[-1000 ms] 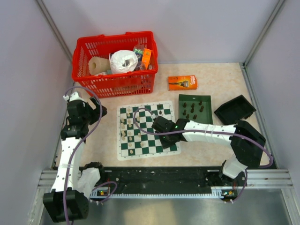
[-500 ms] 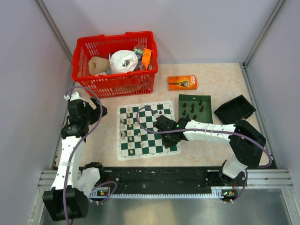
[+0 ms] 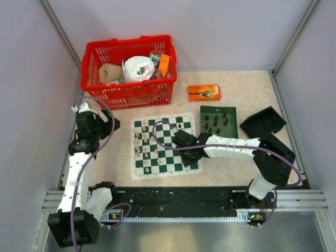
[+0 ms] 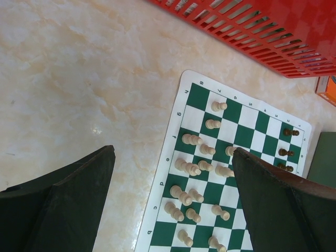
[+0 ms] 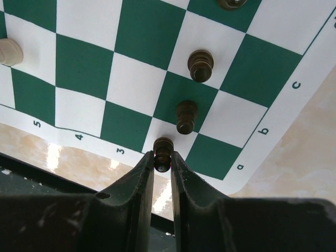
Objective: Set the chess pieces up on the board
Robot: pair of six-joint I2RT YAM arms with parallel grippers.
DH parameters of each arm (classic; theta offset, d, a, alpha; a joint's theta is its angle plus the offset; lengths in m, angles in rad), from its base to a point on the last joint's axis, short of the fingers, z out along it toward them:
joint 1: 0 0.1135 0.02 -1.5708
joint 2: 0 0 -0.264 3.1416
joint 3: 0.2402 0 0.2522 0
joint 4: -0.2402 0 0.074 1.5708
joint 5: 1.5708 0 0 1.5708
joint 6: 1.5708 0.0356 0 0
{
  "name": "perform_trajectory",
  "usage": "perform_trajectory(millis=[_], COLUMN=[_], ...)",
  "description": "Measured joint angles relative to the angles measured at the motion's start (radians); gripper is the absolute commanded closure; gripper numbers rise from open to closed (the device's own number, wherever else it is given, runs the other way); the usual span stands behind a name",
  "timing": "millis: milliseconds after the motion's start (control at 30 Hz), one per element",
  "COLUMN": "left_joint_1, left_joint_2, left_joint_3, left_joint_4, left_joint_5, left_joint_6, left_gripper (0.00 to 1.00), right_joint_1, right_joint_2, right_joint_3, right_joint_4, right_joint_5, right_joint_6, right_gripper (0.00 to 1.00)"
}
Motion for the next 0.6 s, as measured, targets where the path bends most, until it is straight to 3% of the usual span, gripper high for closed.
perform_trajectory(millis=[600], left_joint_1=[0.0], left_joint_2=[0.003], left_joint_3=[-0.007], left_joint_4=[0.001], left_joint_5=[0.0], left_joint_6=[-0.003], left_gripper=[0.01], right_joint_1=[0.0], right_joint_2=[0.006], right_joint_3=[-0.013], right_joint_4=[0.004], right_joint_5=[-0.002], right_joint_6=[0.0], right_gripper=[0.76])
